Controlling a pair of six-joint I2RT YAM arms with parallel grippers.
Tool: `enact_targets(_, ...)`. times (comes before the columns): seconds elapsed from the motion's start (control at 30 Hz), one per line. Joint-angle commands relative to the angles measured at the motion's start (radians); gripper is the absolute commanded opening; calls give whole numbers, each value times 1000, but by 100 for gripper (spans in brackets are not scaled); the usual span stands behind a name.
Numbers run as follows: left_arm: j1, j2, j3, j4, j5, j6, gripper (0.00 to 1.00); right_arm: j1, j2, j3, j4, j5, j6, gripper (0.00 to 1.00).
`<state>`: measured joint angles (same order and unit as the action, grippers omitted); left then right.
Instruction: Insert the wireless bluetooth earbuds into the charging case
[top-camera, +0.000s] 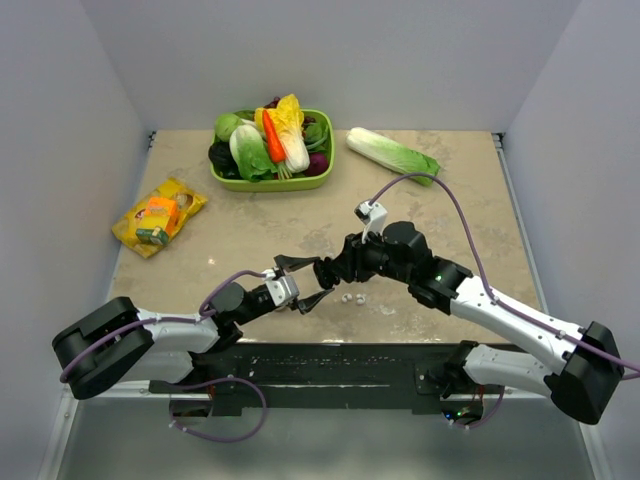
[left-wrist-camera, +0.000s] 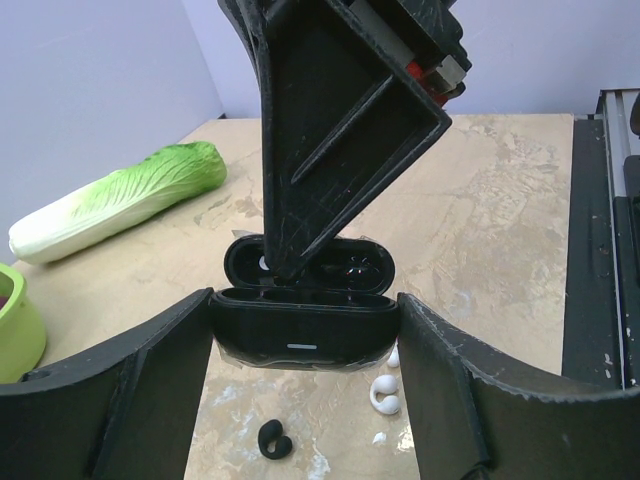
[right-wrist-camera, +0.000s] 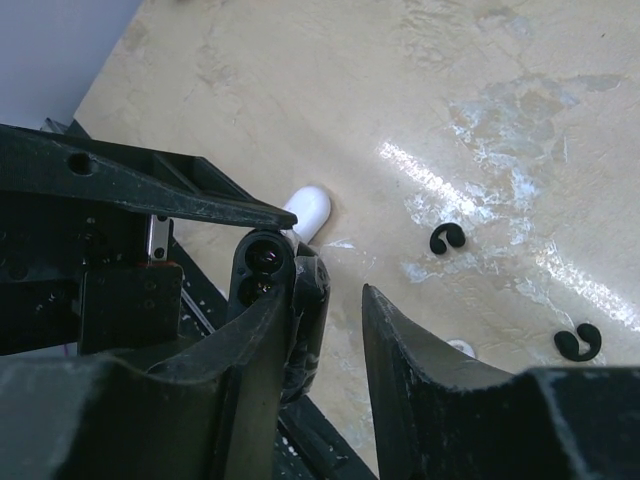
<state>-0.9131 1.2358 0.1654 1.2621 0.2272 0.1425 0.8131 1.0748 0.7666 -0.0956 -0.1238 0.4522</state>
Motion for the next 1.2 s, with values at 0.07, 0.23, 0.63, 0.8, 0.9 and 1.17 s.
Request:
enact_targets(0.07, -7, -10, -6, 117, -2, 16, 0, 0, 4, 25, 37, -13, 3, 33)
enact_targets(0.23, -7, 1, -6, 129, -3, 12, 0, -2, -3, 33, 23, 16, -18, 1)
enact_targets(0.63, -7, 40, 74, -44, -100, -98, 49, 0, -70, 140, -165, 139, -188, 0)
enact_targets(0.8, -7, 37, 98, -99, -207, -135, 100, 0, -90, 183, -231, 135, -242, 0)
enact_targets(0.9, -6, 28, 143, -193, -247, -170, 100, 0, -111, 194, -239, 131, -248, 0)
enact_targets(1.17, -3, -80, 154, -297, -54, -253, 100, 53, -125, 217, -286, 309, -335, 0)
